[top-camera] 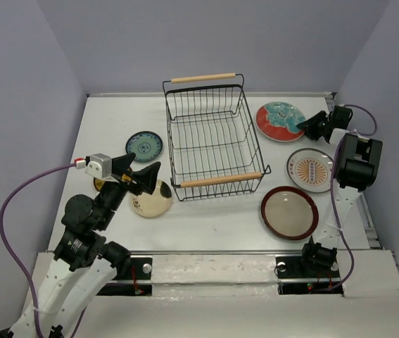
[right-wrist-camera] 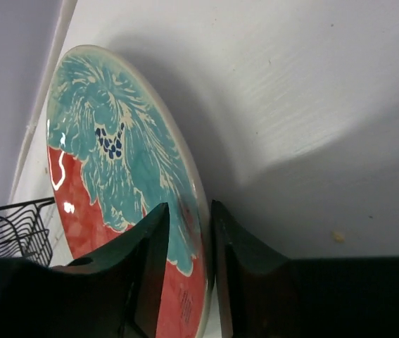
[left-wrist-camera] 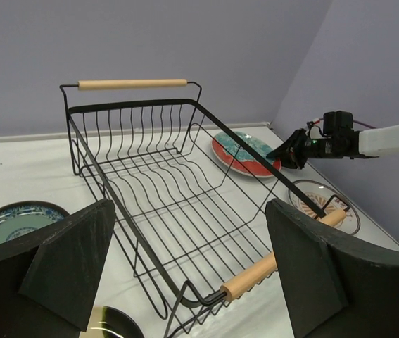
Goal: Load the plates into the dish rack
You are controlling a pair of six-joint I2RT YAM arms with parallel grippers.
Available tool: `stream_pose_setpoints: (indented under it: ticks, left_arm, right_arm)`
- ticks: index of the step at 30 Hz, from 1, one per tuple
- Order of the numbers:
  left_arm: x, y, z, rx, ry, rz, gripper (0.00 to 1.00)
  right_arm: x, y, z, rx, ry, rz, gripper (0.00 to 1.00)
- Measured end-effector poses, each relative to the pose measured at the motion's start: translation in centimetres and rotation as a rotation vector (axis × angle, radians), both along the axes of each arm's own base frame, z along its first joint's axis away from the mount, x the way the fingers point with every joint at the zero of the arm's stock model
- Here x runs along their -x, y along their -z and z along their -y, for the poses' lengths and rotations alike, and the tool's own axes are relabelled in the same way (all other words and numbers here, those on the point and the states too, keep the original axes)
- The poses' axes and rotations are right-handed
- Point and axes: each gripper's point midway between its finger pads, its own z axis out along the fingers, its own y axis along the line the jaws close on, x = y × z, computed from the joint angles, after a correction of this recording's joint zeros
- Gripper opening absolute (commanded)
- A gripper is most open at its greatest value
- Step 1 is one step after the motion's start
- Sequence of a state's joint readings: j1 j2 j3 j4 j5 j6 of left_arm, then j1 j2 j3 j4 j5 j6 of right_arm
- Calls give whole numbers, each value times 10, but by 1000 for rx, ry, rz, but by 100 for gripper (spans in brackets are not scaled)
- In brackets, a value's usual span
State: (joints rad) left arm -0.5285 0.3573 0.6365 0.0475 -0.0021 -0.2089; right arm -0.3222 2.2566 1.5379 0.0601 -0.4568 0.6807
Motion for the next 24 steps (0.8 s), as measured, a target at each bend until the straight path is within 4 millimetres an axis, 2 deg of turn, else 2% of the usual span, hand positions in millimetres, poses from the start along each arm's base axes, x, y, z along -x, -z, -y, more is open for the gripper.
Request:
stream_pose_setpoints:
  ticks: [1, 3, 5, 10, 12, 15, 19, 21, 22, 24]
  left_arm:
    - [0, 0, -1, -1, -4, 0, 99]
    - [-1, 0, -1, -1, -7, 1, 99]
    - [-1, 0, -2, -2, -11, 0, 99]
    - [-4, 2, -3, -8, -23, -5, 99]
    - [-5, 3, -3, -10, -27, -7, 99]
    - [-6, 3, -3, -12, -31, -11, 99]
    - [-6, 3, -3, -12, -31, -11, 99]
    - [-6, 4, -3, -12, -30, -11, 99]
    - [-6, 4, -3, -12, -31, -11, 99]
    - [-6, 4, -3, -12, -31, -12, 99]
  right_arm:
    - [-2, 2, -1, -10, 3, -4, 19]
    - [-3, 6, -3, -31, 5, -10, 7]
    - [-3, 5, -4, -77, 10, -11, 7]
    - [-8, -12, -3, -84, 32, 23, 7]
    - [-6, -22, -3, -67, 51, 26, 7]
    - [1, -47, -3, 8, 97, 19, 7]
    - [19, -103, 9, 222, 191, 11, 7]
    - [28, -148, 12, 368, 228, 24, 7]
    - [31, -163, 12, 424, 240, 30, 7]
    - [37, -217, -2, 542, 254, 84, 7]
